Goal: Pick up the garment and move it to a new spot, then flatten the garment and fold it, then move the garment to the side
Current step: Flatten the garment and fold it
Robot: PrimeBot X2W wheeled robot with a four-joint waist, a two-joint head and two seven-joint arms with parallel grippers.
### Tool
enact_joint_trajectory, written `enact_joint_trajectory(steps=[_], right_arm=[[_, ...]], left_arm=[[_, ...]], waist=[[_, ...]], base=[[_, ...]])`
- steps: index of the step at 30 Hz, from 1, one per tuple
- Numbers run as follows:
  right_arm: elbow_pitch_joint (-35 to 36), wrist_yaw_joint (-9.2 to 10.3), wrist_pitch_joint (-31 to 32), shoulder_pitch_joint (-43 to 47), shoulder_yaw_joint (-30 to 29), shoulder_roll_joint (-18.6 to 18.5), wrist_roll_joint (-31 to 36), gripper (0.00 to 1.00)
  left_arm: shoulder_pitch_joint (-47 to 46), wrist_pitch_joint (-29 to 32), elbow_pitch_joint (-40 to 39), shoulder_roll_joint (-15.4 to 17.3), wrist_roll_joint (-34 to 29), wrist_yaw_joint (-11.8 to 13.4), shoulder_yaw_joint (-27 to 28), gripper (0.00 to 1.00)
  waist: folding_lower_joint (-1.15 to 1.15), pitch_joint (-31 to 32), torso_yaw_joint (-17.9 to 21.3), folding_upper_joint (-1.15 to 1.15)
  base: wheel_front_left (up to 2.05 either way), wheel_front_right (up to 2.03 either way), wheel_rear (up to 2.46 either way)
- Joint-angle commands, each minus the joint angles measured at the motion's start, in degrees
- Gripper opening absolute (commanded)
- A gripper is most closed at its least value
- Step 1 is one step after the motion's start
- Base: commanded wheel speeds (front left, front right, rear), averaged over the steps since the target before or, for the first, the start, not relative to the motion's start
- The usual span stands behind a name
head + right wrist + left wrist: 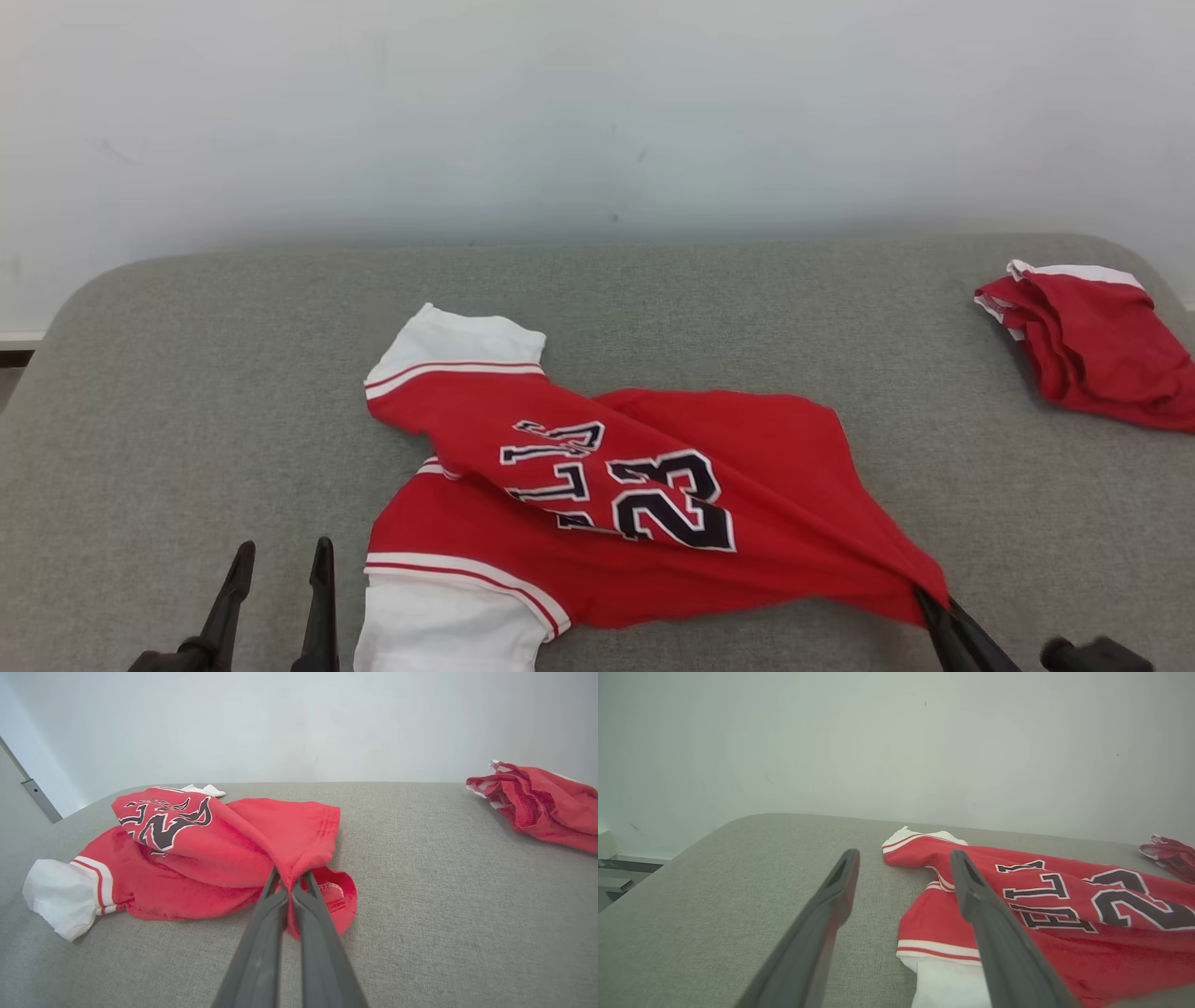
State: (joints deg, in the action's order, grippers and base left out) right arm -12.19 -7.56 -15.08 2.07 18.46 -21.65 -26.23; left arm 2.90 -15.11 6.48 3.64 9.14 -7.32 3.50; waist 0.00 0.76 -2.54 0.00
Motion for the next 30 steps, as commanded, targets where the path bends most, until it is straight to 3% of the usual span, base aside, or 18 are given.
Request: enact_joint_trajectory(steps=[1,7,13,20,27,28,29,30], right_arm=[[1.25,0.13,-0.07,2.16,-0.56,-1.01,-0.48,0.00],[4.58,0.13,0.59,6.43,-2.49,-2.13,-0.70,0.00],[2.32,0.13,1.87,1.83,-1.46,-2.50,0.46,0.00],[-9.08,0.13,2.74,-10.31,-1.09,-3.80,-1.43,0.00],[-28.04,0.13,2.35,-25.31,-0.74,-3.18,-3.18,0.00],[-29.79,0.13,2.20,-26.65,-0.09,-2.60,-3.39,0.15],[-31.62,0.13,1.99,-27.79,0.49,-2.36,-3.42,0.42],[-33.14,0.13,1.85,-28.64,1.18,-2.24,-3.35,1.00]], left_arm=[[0.71,-0.02,-0.17,-0.08,-0.44,-0.03,0.18,1.00],[0.75,-0.02,-0.08,-0.31,-0.59,-0.12,-0.02,1.00],[-0.68,-0.02,0.41,-0.38,-0.56,-0.13,-0.67,1.00],[-2.88,-0.02,0.72,-0.40,-0.32,-0.09,-1.85,1.00],[-5.33,-0.02,1.35,0.02,0.38,-0.10,-3.17,1.00],[-5.42,-0.02,1.42,0.04,0.44,-0.10,-3.13,1.00],[-5.53,-0.02,1.50,0.04,0.51,-0.10,-3.15,1.00],[-5.67,-0.02,1.59,0.02,0.53,-0.10,-3.19,1.00]], waist=[[0.00,0.22,0.55,0.00],[0.00,-0.39,0.35,0.00],[0.00,-1.30,-1.53,0.00],[0.00,-4.01,-5.06,0.00],[0.00,-7.11,-8.08,0.00],[0.00,-7.25,-8.18,0.00],[0.00,-7.36,-8.26,0.00],[0.00,-7.41,-8.31,0.00]], base=[[0.00,0.00,0.00],[0.00,0.00,0.00],[0.00,0.00,0.00],[0.00,0.00,0.00],[0.00,0.00,0.00],[0.00,0.00,0.00],[0.00,0.00,0.00],[0.00,0.00,0.00]])
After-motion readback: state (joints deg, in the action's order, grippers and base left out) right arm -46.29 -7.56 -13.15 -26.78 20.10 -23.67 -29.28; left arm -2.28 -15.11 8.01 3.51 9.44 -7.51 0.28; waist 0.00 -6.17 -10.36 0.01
